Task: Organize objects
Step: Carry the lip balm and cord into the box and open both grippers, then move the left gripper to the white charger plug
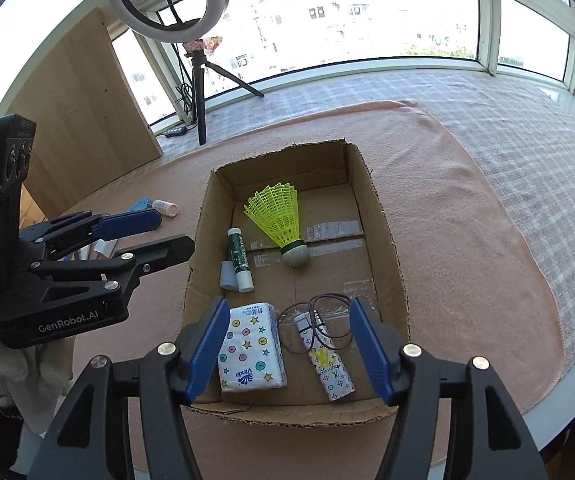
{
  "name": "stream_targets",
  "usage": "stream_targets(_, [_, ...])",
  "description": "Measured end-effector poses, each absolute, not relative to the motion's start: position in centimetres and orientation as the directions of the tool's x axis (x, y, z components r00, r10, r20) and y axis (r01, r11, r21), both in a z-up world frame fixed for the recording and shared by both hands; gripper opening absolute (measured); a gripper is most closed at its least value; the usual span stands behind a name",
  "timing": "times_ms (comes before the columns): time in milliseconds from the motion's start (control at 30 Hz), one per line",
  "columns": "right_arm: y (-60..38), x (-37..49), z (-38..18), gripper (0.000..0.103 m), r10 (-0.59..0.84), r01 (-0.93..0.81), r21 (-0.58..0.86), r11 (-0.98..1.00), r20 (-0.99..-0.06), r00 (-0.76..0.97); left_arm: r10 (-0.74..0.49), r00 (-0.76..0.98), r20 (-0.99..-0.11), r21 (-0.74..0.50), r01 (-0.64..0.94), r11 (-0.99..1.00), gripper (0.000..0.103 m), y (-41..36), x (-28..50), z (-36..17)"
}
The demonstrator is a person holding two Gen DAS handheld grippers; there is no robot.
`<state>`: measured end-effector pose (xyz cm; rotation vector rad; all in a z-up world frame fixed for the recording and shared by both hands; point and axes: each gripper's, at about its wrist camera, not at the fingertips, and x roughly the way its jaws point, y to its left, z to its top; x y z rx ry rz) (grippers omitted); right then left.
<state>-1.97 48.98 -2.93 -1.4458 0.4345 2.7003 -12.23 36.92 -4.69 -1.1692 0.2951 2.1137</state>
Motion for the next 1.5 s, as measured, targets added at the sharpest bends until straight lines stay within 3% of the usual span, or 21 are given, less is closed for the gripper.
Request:
stream_targets(400, [46.4,-3.0,-2.4,0.059,-0.159,-0.15,0.311,-0.938,-0.774,-0.613,0.402,-0.398,-0.825,-0.135,-0.552,-0.823,0.058,27.0,-13.3,-4.9])
stream_targets(533, [44.1,-4.3,-2.2,0.059,-0.158,-0.131,0.293,-0.947,-0.78,-0.605,0.367,-0.419,-0.83,-0.136,-0.486,-0.863,0.064,22.4,-14.5,-5.2])
stream_targets(700, [41.0,-6.5,-2.6,0.059,-0.137,-0.12,0.252,-0.96,-0.8,-0.584,0.312,-0.431,-0.847,-0.134,-0.395,-0.909,0.065,17.0,-16.4,-6.0])
stream_targets(933, [34.4,-10.6,-3.1,0.06,-0.023,-0.065,0.074,-0.995,-0.817,-0.576,0.242,-0.434,-0.868,-0.109,-0.309,-0.945,0.072,11.5,-19.3,-7.4])
stream_targets(1100, [30.1,-13.6,-3.5,0.06,0.002,-0.003,0.0,-1.0,-0.808,-0.589,0.225,-0.42,-0.879,-0.103,-0.293,-0.95,0.072,10.0,-21.2,-8.6])
stream_targets(1500, [27.1,-19.3,-6.4,0.06,-0.109,0.016,0.118,-0.993,-0.85,-0.515,0.231,-0.397,-0.888,-0.105,-0.316,-0.943,0.072,10.2,-23.9,-10.9])
